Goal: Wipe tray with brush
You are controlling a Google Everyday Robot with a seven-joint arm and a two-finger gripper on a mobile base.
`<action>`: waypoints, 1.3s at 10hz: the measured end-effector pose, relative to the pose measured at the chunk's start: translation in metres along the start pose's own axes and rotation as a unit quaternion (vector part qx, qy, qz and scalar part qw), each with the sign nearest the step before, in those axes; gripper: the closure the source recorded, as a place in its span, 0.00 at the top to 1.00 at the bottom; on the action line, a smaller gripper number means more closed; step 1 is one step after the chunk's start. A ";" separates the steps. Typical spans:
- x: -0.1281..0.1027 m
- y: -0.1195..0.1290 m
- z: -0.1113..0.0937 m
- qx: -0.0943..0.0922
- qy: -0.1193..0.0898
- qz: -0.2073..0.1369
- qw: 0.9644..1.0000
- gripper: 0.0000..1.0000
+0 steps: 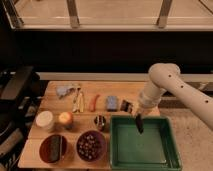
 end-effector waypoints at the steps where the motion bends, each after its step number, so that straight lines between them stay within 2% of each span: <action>1: -0.010 0.003 0.004 -0.010 0.004 -0.003 1.000 0.00; 2: -0.025 0.007 0.008 -0.020 0.010 -0.002 1.000 0.00; 4: -0.047 0.016 0.011 -0.025 0.022 0.012 0.999 0.00; 6: -0.063 0.033 0.010 -0.018 0.033 0.038 0.999 0.00; 11: -0.063 0.033 0.009 -0.018 0.034 0.038 0.999 0.00; 13: -0.064 0.030 0.010 -0.028 0.030 0.029 0.999 0.00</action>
